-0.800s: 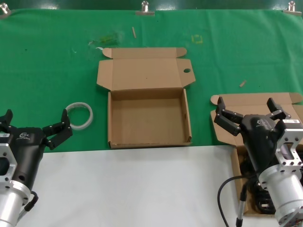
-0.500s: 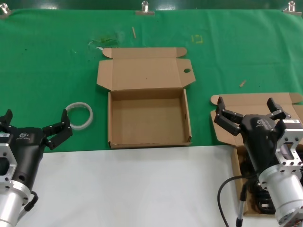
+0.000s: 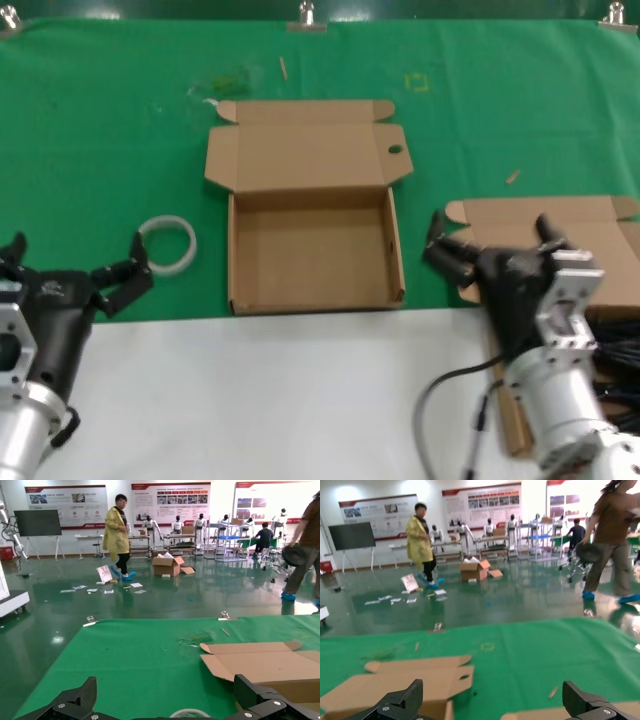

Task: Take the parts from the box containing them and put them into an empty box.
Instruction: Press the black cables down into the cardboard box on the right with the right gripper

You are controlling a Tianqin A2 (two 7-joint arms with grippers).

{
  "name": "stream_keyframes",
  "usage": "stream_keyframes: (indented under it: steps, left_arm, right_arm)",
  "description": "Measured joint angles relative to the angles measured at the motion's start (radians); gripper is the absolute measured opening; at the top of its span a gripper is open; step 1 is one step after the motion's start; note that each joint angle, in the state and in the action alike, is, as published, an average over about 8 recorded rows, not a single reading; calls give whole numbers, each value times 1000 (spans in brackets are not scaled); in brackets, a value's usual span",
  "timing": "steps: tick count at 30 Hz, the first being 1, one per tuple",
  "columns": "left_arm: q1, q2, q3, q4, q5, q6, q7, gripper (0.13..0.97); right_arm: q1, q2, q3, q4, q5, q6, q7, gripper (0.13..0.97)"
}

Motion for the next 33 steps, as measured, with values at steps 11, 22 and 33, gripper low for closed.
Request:
stream_keyframes:
  steps: [11,22,33]
  left_arm:
    - [0,0,0,0,0,0,0,965]
    - [0,0,0,0,0,0,0,965]
    - [0,0,0,0,0,0,0,965]
  right_arm:
    - [17,-3,-138,40,280,265,-322,966]
    - [-26,-4,-114,164,486,555,-815,966]
    - [-40,-4,-34,249,643,745,-1269,966]
